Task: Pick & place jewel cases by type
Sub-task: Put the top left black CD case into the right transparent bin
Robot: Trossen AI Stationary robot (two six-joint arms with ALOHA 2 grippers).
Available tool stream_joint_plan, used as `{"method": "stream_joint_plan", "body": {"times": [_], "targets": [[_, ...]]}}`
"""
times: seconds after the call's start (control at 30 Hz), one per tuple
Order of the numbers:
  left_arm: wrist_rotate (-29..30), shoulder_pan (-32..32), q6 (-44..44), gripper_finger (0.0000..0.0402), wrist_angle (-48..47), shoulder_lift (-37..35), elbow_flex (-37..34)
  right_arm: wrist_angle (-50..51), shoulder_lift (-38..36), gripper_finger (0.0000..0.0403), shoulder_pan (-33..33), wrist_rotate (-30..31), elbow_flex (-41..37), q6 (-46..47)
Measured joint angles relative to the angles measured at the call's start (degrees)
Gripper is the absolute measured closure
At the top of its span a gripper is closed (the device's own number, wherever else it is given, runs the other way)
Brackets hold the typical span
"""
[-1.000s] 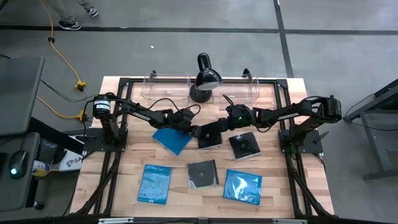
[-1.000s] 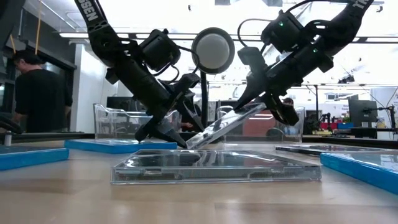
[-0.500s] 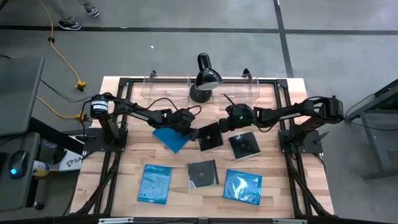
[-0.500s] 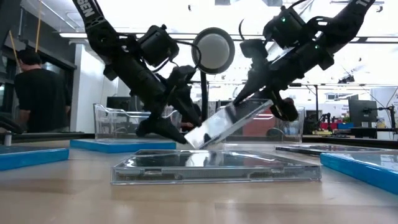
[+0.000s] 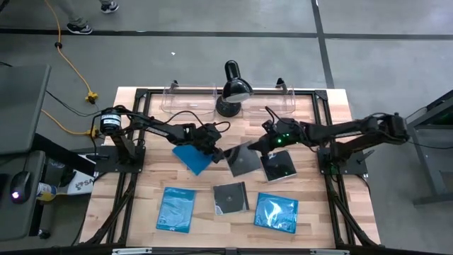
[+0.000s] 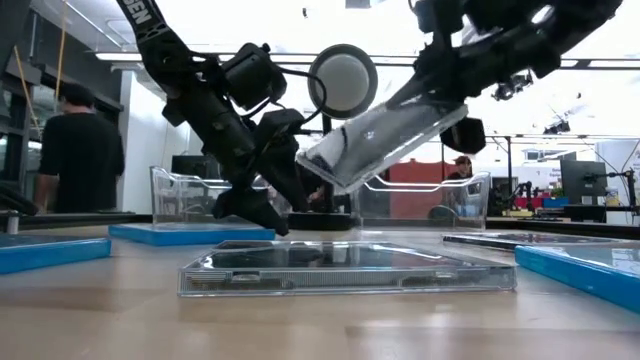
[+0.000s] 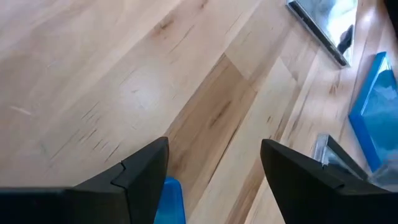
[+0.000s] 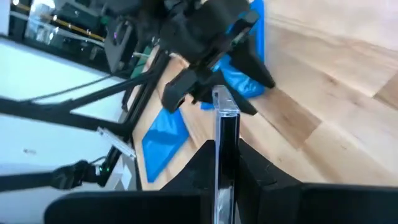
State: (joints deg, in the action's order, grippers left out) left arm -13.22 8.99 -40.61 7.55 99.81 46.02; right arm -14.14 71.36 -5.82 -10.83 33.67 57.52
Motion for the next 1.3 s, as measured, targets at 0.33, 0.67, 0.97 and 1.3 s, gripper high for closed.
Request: {"method": "stream_joint_plan", "body": {"times": [0.33, 0.67, 0.97, 1.3], "targets": [[-0.17, -0.02, 3.30, 0.0147, -0.68, 0.02, 0.00, -0.17, -8.42, 0.0386, 1.88, 1.99, 0.00, -5.78], [0.52, -0.02, 6.35, 0.0147, -1.00, 0.04, -0.02, -5.96, -16.40, 0.0391, 1.78, 6.10, 0.00, -14.04], [2.20, -0.04, 7.81, 0.0147, -1.29, 0.04, -0.02, -28.17, -20.35, 0.0391, 1.34, 4.68, 0.00, -24.03], [3.61, -0.04, 8.95, 0.0147, -1.29, 0.04, -0.02, -44.52, -21.27, 0.0391, 1.33, 7.08, 0.88, -32.07]]}}
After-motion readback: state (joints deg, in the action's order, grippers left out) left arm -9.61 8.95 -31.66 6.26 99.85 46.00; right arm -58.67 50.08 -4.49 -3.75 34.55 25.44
